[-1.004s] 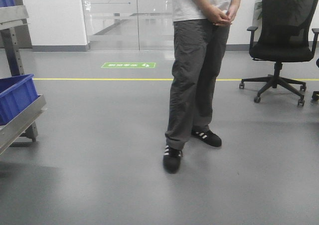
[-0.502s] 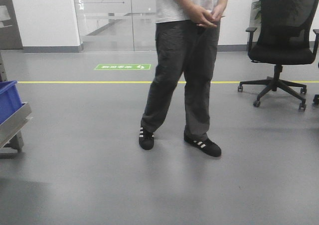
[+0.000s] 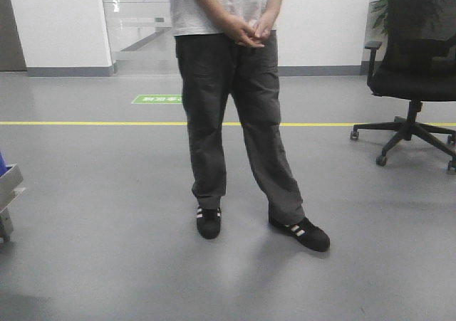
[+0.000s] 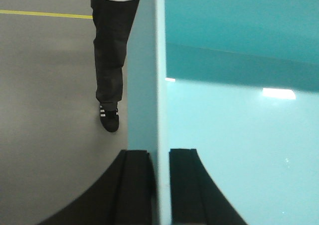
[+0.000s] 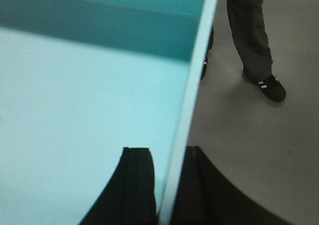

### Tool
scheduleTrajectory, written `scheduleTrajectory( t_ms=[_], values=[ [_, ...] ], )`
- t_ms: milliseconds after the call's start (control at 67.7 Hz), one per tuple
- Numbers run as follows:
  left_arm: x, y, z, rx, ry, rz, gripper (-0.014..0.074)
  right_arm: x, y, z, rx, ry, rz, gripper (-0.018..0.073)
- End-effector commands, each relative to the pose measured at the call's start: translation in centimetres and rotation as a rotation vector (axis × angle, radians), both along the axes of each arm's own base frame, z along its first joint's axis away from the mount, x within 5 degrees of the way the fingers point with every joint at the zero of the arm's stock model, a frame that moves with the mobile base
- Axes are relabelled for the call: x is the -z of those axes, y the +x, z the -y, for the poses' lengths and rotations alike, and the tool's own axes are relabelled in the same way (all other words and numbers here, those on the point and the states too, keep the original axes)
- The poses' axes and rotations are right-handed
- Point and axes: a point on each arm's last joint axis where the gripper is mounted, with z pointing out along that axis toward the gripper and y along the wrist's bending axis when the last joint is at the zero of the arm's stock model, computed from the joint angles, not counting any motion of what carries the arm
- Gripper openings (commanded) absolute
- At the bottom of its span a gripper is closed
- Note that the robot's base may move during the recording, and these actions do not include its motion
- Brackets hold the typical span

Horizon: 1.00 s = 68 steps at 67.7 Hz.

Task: Fetch blue bin and place on conveyor start
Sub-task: 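Carry the turquoise bin in both grippers while driving across the floor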

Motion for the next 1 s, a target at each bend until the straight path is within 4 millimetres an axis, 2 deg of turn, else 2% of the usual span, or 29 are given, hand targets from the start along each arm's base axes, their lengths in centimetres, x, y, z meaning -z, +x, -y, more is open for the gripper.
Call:
scheduleTrajectory(
  t_ms=[0,989],
  values=[
    [-1.22,-0.32,0.04,0.001,-0.040,0.086,-0.0111,-0.89,-0.37,0.27,-0.008,-0.009,0.052,-0.0151],
    [-1.17,-0.24,0.04,0.000,-0.036,0.085,-0.0111,-0.89,-0.37,0.27,-0.008,-0.009,0.052,-0.0151]
  ],
)
